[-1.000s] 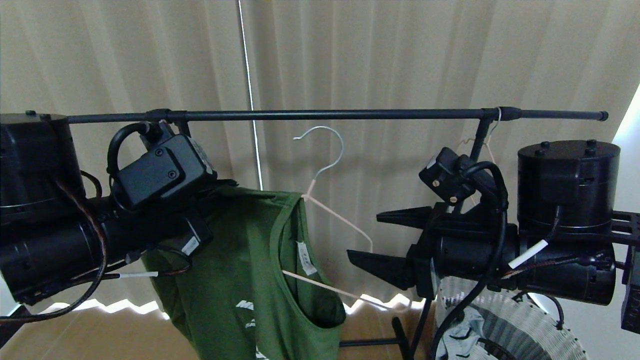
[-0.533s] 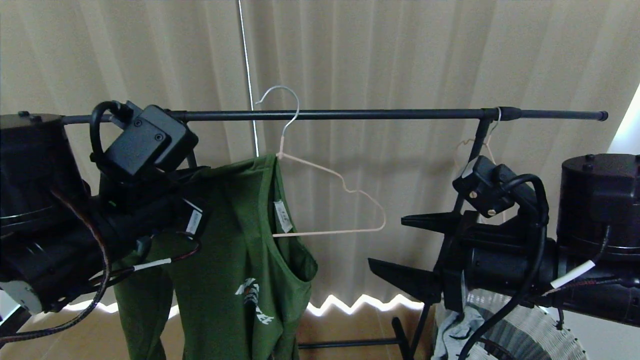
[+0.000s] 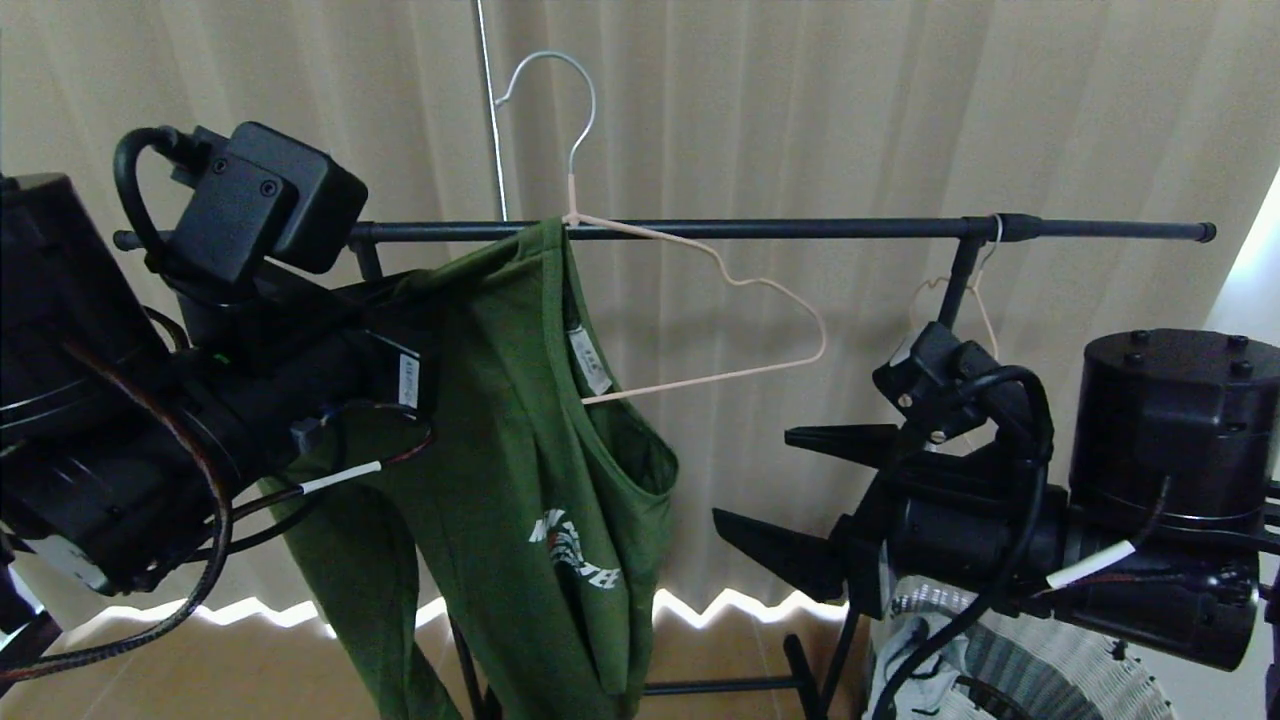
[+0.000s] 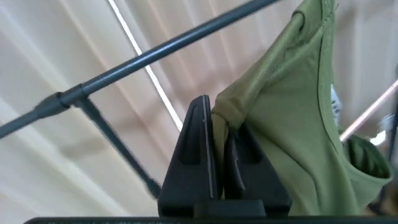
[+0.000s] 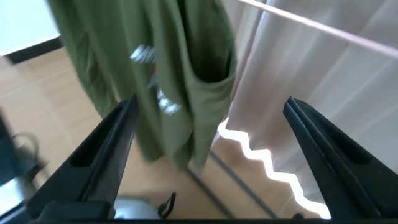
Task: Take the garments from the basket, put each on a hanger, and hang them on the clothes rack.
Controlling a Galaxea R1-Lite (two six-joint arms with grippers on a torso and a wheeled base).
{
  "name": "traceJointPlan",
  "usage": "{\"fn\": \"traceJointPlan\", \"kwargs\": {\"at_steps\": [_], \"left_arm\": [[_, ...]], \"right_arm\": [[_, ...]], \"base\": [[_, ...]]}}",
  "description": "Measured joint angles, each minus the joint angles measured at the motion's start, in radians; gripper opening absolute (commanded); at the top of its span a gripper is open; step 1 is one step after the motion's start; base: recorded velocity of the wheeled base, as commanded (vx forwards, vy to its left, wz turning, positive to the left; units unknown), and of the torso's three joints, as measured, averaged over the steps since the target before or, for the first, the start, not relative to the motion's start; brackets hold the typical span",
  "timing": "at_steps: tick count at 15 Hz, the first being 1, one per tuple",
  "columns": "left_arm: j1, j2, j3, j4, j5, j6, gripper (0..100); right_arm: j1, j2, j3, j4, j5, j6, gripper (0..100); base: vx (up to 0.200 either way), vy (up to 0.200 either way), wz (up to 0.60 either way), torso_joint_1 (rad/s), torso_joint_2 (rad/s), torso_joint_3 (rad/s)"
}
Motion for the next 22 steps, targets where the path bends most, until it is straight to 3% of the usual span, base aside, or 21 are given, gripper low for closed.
{"fn": "traceJointPlan", "kwargs": {"at_steps": [6,12,17,22], "left_arm": [[-0.05,-0.002,-0.021,-0.008,-0.001,-0.047,0],[-0.07,-0.008,-0.033,-0.007,0.001,-0.047,0],[-0.041,-0.01,-0.045,-0.007,0.008,-0.042,0],[0.022,-0.015,-0.027,-0.006,0.007,-0.014,0]], "right_arm": [[0.021,0.171,-0.047,-0.204,-0.119,-0.004,100],[0.022,0.311,-0.096,-0.265,-0.166,-0.004,100],[-0.001,0.296,-0.011,-0.278,-0.169,-0.006,100],[-0.136,0.192,0.113,-0.286,-0.167,-0.02,100]], "base": [[0.0,0.0,0.0,0.0,0.0,0.0],[0.0,0.0,0.0,0.0,0.0,0.0],[0.0,0.0,0.0,0.0,0.0,0.0],[0.0,0.0,0.0,0.0,0.0,0.0]]}}
